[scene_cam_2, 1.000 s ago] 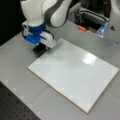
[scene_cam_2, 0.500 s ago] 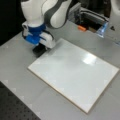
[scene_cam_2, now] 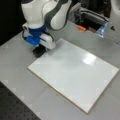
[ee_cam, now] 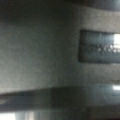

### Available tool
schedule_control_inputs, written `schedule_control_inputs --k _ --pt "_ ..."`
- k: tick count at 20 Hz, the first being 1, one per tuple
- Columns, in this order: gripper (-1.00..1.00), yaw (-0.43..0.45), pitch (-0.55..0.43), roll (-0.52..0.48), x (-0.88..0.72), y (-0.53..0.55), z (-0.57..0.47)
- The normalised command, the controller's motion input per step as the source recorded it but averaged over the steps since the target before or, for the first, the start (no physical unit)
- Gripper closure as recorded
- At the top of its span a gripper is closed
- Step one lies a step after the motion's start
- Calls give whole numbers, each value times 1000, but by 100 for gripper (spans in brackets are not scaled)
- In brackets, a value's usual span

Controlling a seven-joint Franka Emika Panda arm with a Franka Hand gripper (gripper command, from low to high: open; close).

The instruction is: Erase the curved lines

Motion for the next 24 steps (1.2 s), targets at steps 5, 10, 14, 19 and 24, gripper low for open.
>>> schedule_control_inputs --k 5,10,14,19,24 --pt "-100 -113 -92 -26 -170 126 37" --pt "-100 -112 -76 -28 -188 147 11" --pt "-100 -136 23 -30 -180 146 8" --pt "-100 -114 43 -63 -149 209 251" --pt "-100 -49 -30 -233 -155 277 274"
